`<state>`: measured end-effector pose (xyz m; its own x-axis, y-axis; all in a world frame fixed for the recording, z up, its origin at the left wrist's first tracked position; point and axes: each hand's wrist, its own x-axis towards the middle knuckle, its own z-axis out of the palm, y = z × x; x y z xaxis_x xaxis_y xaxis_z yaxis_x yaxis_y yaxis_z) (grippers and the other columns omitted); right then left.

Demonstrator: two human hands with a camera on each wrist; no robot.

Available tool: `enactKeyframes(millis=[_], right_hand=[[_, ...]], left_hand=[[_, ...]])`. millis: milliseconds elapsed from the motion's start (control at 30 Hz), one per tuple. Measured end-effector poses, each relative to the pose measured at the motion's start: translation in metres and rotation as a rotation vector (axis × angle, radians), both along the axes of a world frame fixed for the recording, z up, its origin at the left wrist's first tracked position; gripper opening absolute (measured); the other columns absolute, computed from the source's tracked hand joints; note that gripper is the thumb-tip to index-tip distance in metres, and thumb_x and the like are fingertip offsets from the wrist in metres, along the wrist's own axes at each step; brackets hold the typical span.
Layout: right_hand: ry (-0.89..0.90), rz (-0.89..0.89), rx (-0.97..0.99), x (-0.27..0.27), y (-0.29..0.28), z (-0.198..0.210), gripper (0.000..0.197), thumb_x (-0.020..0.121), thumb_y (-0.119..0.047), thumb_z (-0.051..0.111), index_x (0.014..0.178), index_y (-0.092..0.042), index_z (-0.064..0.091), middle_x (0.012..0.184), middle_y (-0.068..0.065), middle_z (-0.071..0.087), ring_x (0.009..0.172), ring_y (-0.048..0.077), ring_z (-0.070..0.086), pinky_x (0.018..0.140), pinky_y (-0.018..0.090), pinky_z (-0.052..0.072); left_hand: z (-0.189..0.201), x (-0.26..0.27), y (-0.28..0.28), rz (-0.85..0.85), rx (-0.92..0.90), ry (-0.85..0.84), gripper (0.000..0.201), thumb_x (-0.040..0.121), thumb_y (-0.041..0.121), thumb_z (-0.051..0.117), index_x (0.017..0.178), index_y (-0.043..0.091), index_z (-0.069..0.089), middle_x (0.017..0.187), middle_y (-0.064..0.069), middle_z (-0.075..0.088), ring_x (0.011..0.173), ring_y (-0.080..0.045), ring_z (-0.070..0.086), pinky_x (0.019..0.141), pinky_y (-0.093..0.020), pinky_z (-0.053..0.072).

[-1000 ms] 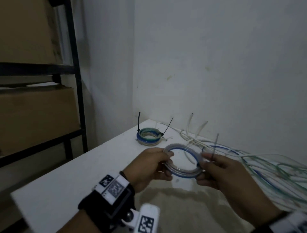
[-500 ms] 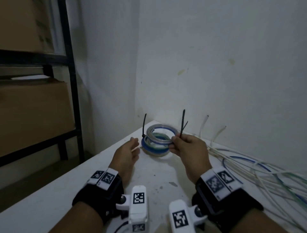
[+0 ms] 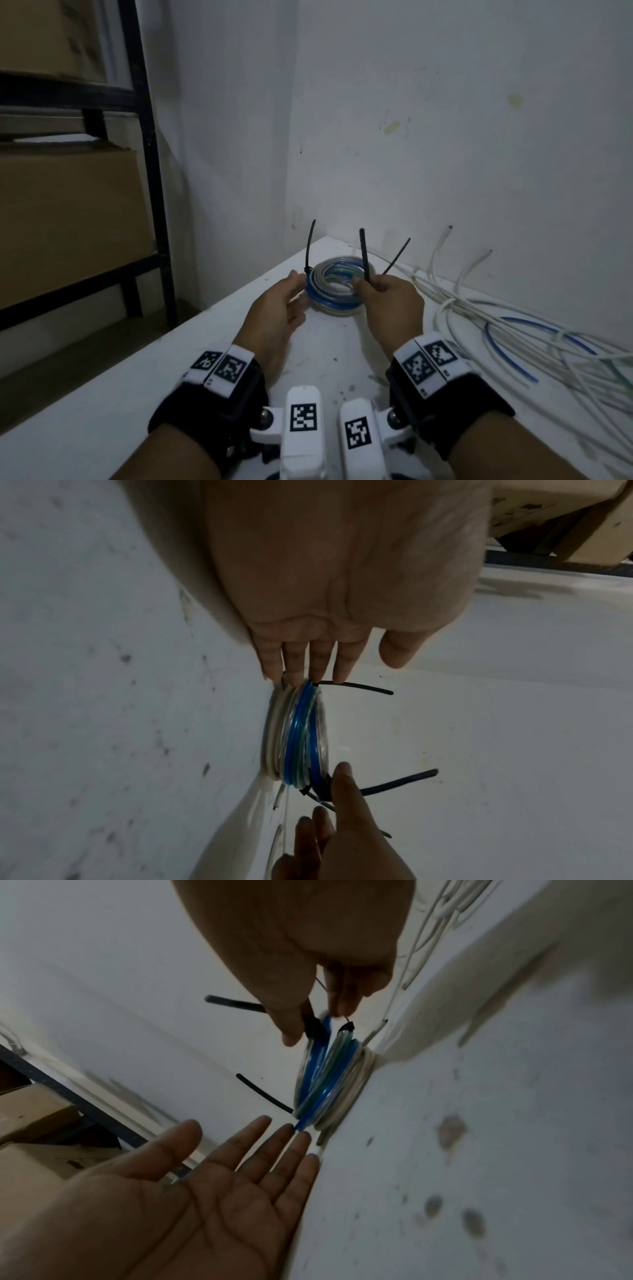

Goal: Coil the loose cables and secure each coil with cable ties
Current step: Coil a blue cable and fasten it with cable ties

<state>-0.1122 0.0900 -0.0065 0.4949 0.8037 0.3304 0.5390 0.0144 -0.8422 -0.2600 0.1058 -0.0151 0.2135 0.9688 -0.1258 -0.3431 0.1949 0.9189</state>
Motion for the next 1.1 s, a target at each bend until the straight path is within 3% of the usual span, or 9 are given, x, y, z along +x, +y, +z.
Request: enactKeyframes(millis=[100,267,333,467,600,733,867,1000,1100], right_hand=[[0.007,0.008,-0.034,0.004,0.002,-0.001,0.026,0.086,-0.023,0.067,0.070,-0.002,0.067,0.062,0.005,0.059,0.061,0.015,0.052,0.059,0.024,0.039],[0.024,0.003,0.022,0.000,0.007,-0.002,0.035,0.085,-0.027,0.066,0.068,0.004,0.065,0.067,0.020,0.064,0.062,0.028,0.056,0.066,0.035,0.048],[0.023,0.018,-0.005,0.000,0.008,-0.002,0.033,0.085,-0.025,0.067,0.065,0.001,0.065,0.063,0.015,0.062,0.062,0.028,0.058,0.063,0.032,0.047],[-0.069,0.012,-0.070,0.001,0.007,0.000,0.036,0.086,-0.022,0.066,0.055,-0.012,0.051,0.054,-0.003,0.047,0.053,0.008,0.044,0.050,0.018,0.029],[-0.120,-0.002,-0.056,0.002,0.009,0.000,0.032,0.085,-0.021,0.067,0.060,-0.008,0.053,0.056,-0.001,0.047,0.058,0.014,0.045,0.053,0.022,0.031],[-0.136,0.013,-0.114,0.003,0.009,-0.002,0.037,0.086,-0.025,0.067,0.056,-0.015,0.046,0.058,-0.002,0.048,0.061,0.015,0.048,0.065,0.026,0.035],[-0.063,0.059,-0.133,0.004,0.000,0.001,0.023,0.081,-0.031,0.071,0.073,-0.015,0.057,0.075,0.001,0.060,0.072,0.017,0.056,0.059,0.023,0.036],[-0.127,0.089,-0.174,0.017,-0.033,0.013,0.031,0.082,-0.039,0.069,0.100,-0.015,0.060,0.088,0.002,0.063,0.083,0.021,0.062,0.071,0.027,0.045],[-0.223,0.113,-0.211,0.037,-0.082,0.028,0.025,0.086,-0.039,0.064,0.100,-0.020,0.061,0.087,-0.007,0.057,0.082,0.010,0.056,0.070,0.019,0.039]], left_hand=[[0.000,0.000,0.000,-0.008,0.010,0.008,0.027,0.099,0.036,0.040,0.104,0.022,0.062,0.125,0.005,0.061,0.119,-0.017,0.053,0.109,-0.038,0.034],[-0.002,0.000,0.000,-0.027,0.034,0.026,0.039,0.098,0.039,0.040,0.128,0.019,0.056,0.128,0.006,0.059,0.121,-0.016,0.052,0.109,-0.039,0.033],[-0.001,0.000,-0.001,-0.044,0.048,0.033,0.042,0.097,0.039,0.040,0.131,0.019,0.054,0.129,0.006,0.059,0.121,-0.014,0.051,0.109,-0.038,0.032],[-0.003,0.001,0.001,-0.034,0.055,0.047,0.041,0.098,0.039,0.040,0.130,0.018,0.054,0.130,0.005,0.058,0.122,-0.014,0.051,0.110,-0.038,0.033],[-0.005,0.001,0.004,-0.048,0.065,0.067,0.042,0.098,0.041,0.039,0.129,0.019,0.056,0.129,0.006,0.059,0.121,-0.012,0.050,0.110,-0.038,0.032],[-0.008,0.002,0.004,-0.070,0.088,0.081,0.042,0.098,0.043,0.038,0.128,0.021,0.057,0.127,0.008,0.061,0.121,-0.010,0.051,0.111,-0.039,0.031],[-0.006,0.002,0.005,-0.032,0.051,0.071,0.033,0.097,0.042,0.041,0.116,0.023,0.060,0.118,0.010,0.062,0.116,-0.010,0.053,0.106,-0.037,0.036],[0.000,0.002,0.003,0.113,-0.019,-0.015,0.024,0.096,0.034,0.049,0.117,0.023,0.053,0.107,0.004,0.056,0.108,-0.017,0.053,0.099,-0.036,0.042],[0.002,-0.005,-0.001,0.159,0.039,-0.075,0.014,0.089,0.027,0.058,0.103,0.025,0.058,0.101,0.000,0.056,0.088,-0.014,0.055,0.080,-0.031,0.047]])
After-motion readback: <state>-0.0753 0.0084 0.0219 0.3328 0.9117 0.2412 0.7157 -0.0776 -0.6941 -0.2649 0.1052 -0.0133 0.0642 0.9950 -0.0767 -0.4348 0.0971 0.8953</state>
